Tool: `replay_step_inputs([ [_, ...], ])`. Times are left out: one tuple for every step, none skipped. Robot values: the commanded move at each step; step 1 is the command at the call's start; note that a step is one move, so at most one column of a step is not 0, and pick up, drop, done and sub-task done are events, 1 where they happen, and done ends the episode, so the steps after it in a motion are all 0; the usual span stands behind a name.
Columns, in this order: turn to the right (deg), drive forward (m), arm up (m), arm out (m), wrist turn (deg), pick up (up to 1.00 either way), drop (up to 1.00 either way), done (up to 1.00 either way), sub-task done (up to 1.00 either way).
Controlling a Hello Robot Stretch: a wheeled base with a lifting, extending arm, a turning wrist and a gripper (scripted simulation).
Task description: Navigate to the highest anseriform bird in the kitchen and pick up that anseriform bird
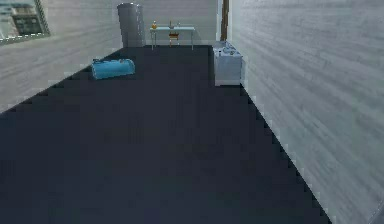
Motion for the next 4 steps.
replay_step_inputs([
  [21.0, 0.00, 0.00, 0.00, 0.0, 0.00, 0.00, 0.00, 0.00],
  [0.0, 0.00, 0.50, 0.00, 0.0, 0.00, 0.00, 0.00, 0.00],
  [0.0, 0.00, 0.38, 0.00, 0.0, 0.00, 0.00, 0.00, 0.00],
  [0.0, 0.00, 0.00, 0.46, 0.0, 0.00, 0.00, 0.00, 0.00],
])
